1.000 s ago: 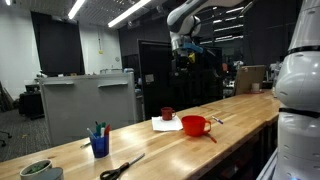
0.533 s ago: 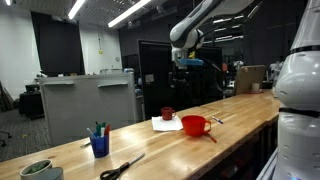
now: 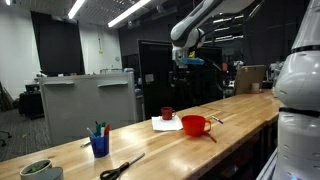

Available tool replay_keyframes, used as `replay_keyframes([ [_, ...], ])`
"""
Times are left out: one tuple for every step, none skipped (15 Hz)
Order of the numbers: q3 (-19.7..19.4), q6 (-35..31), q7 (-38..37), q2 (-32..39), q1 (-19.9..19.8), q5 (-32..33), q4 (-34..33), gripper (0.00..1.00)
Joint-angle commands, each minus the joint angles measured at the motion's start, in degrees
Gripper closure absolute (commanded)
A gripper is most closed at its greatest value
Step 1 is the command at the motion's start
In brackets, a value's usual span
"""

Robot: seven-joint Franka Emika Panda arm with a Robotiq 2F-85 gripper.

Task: Bring the blue sharpie closer to the cup

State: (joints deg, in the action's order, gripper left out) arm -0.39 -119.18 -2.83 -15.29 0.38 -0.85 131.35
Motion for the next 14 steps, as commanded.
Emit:
replay_keyframes([
  [0.4, -1.3, -0.8, -0.8, -0.8, 1.6, 1.9, 0.00],
  [0.4, -2.0, -1.3, -1.3, -1.2, 2.6, 2.9, 0.00],
  [0.3, -2.5, -1.9, -1.7, -1.6, 3.6, 3.7, 0.00],
  [0.2, -3.3, -3.3, -2.1, -2.4, 4.8, 4.5, 0.00],
  [0.0, -4.1, -4.5, -2.3, -3.1, 6.0, 5.1, 0.00],
  [-0.3, -4.7, -5.7, -2.2, -4.1, 7.3, 5.5, 0.00],
  [-0.7, -5.4, -7.0, -1.9, -5.1, 8.6, 5.8, 0.00],
  [-1.1, -6.1, -8.0, -1.7, -6.1, 9.4, 6.0, 0.00],
  [-1.7, -6.8, -8.9, -1.2, -7.1, 10.1, 6.1, 0.00],
  [-2.4, -7.6, -9.8, -0.5, -8.2, 10.7, 6.1, 0.00],
  [-3.1, -8.0, -10.5, 0.1, -9.1, 10.9, 6.1, 0.00],
  [-4.0, -8.9, -10.9, 1.0, -10.0, 10.6, 6.1, 0.00],
  [-4.7, -9.9, -11.4, 1.7, -10.8, 10.4, 6.3, 0.00],
  [-5.5, -11.2, -11.9, 2.7, -11.5, 10.0, 6.5, 0.00],
])
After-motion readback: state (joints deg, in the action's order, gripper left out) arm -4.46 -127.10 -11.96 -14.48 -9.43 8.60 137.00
